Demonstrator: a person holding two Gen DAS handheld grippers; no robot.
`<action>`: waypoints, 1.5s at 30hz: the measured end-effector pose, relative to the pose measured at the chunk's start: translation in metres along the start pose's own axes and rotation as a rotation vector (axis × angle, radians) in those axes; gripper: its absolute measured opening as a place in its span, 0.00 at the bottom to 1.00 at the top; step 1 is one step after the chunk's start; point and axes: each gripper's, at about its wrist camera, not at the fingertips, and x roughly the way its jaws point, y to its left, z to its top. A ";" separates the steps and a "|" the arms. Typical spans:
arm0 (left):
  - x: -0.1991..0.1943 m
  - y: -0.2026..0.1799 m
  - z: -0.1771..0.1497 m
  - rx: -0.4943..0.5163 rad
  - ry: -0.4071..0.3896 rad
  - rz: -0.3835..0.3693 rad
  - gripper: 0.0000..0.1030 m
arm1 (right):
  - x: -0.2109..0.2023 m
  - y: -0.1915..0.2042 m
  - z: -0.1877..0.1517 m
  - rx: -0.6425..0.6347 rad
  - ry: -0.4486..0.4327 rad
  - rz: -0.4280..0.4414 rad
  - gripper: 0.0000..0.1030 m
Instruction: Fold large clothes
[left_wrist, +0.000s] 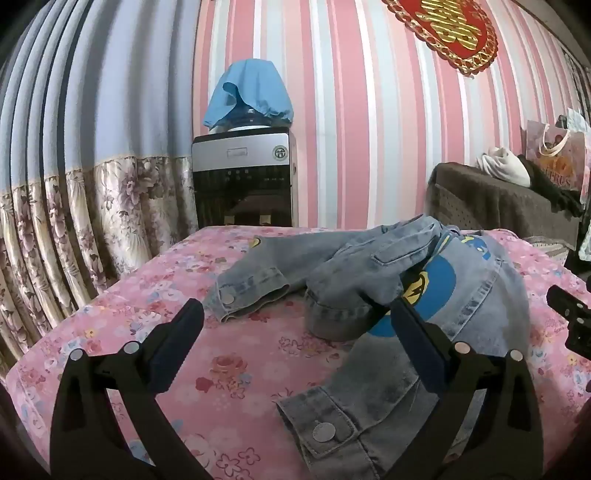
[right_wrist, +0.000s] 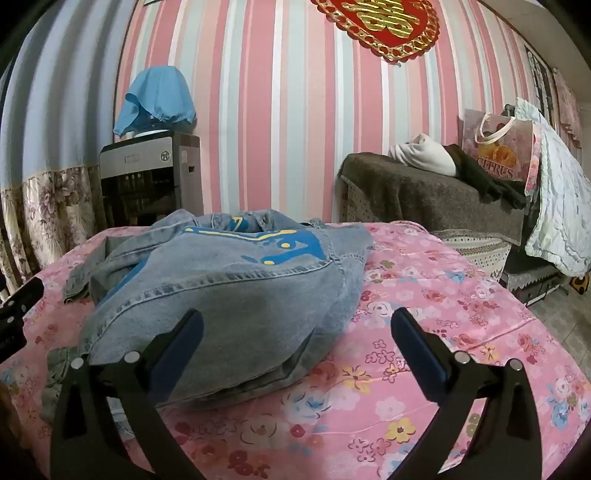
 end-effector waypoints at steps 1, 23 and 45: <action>0.000 0.000 0.000 -0.004 0.001 -0.002 0.97 | 0.000 0.000 0.000 -0.002 0.008 -0.001 0.98; 0.001 -0.004 -0.002 0.007 -0.004 -0.005 0.97 | -0.001 0.000 0.000 0.001 -0.004 -0.001 0.98; 0.002 -0.008 -0.001 0.005 -0.002 -0.009 0.97 | -0.003 -0.001 0.002 -0.007 -0.009 -0.004 0.98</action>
